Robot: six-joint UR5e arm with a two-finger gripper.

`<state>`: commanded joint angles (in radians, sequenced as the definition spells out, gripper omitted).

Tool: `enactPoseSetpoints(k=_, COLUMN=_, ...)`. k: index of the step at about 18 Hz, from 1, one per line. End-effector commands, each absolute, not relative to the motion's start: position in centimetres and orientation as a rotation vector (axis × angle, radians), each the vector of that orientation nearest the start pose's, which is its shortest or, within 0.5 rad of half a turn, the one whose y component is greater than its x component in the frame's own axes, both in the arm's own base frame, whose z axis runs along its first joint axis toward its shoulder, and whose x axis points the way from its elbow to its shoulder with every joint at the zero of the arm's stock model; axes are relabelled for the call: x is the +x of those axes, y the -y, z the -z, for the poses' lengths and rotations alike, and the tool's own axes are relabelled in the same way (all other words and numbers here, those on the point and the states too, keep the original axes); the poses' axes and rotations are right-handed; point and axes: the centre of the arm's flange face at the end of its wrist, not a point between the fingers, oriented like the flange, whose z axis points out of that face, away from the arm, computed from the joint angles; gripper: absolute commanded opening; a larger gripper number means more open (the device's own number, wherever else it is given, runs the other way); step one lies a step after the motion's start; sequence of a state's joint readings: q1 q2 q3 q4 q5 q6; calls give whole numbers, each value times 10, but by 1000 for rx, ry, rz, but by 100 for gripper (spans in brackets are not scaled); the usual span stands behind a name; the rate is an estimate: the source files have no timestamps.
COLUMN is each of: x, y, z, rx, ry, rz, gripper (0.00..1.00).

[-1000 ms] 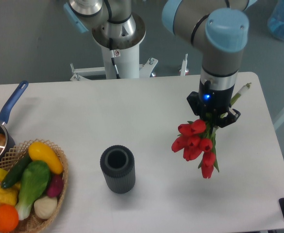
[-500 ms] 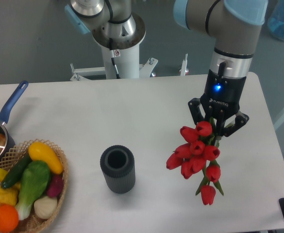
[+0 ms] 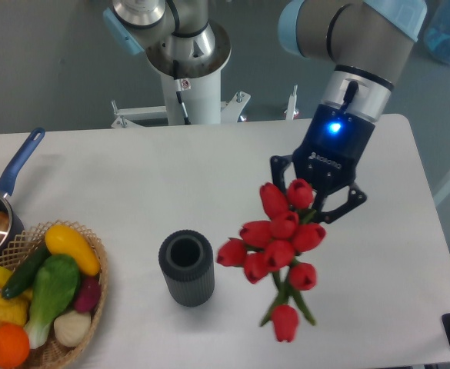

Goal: Insert the flowers into the vase
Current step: 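Lower the tulip stems into the opening of the grey vase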

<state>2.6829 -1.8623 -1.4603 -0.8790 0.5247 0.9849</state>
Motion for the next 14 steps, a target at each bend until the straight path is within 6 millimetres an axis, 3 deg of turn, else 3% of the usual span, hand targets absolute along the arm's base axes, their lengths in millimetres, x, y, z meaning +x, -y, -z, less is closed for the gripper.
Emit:
enactPoseSetpoints(k=4, x=-449, y=-473, z=-512, rx=-1915, ry=-175, rz=224, gripper=0)
enactPoseSetpoints(k=7, x=-450, y=-464, z=-512, rx=-1808, ry=-177, rz=303, gripper=0)
enactPoseSetpoints(k=14, x=-439, y=-466, z=-505, rx=-1770, ry=-186, rz=351, gripper=0)
